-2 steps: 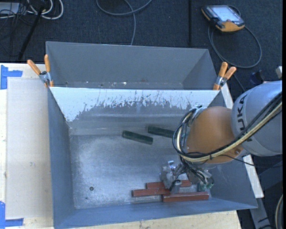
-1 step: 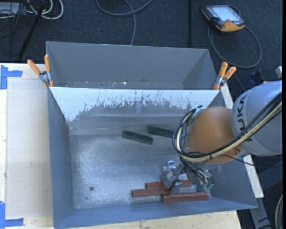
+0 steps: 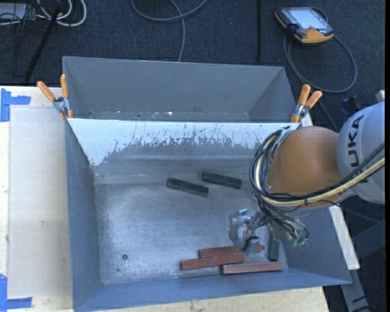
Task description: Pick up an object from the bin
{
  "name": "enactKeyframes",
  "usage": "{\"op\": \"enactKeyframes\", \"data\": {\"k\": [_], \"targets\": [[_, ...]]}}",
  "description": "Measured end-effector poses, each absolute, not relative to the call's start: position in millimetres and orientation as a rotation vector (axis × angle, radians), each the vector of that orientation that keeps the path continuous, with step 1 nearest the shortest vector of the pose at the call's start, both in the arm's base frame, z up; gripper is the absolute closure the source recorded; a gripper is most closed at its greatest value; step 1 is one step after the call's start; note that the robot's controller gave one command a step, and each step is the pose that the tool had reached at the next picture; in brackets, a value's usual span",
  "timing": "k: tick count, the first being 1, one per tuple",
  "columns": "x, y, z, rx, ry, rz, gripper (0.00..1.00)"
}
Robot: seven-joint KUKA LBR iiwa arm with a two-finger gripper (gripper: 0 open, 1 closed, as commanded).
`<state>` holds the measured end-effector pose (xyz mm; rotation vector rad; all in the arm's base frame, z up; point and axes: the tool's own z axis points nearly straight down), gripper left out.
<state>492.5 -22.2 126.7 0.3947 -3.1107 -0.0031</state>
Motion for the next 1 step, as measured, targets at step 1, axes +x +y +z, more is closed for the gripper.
{"op": "enactKeyframes", "data": {"k": [1], "targets": [[502.1, -35.9, 195.6, 0.535, -3.092, -0.003, 1.0]]}}
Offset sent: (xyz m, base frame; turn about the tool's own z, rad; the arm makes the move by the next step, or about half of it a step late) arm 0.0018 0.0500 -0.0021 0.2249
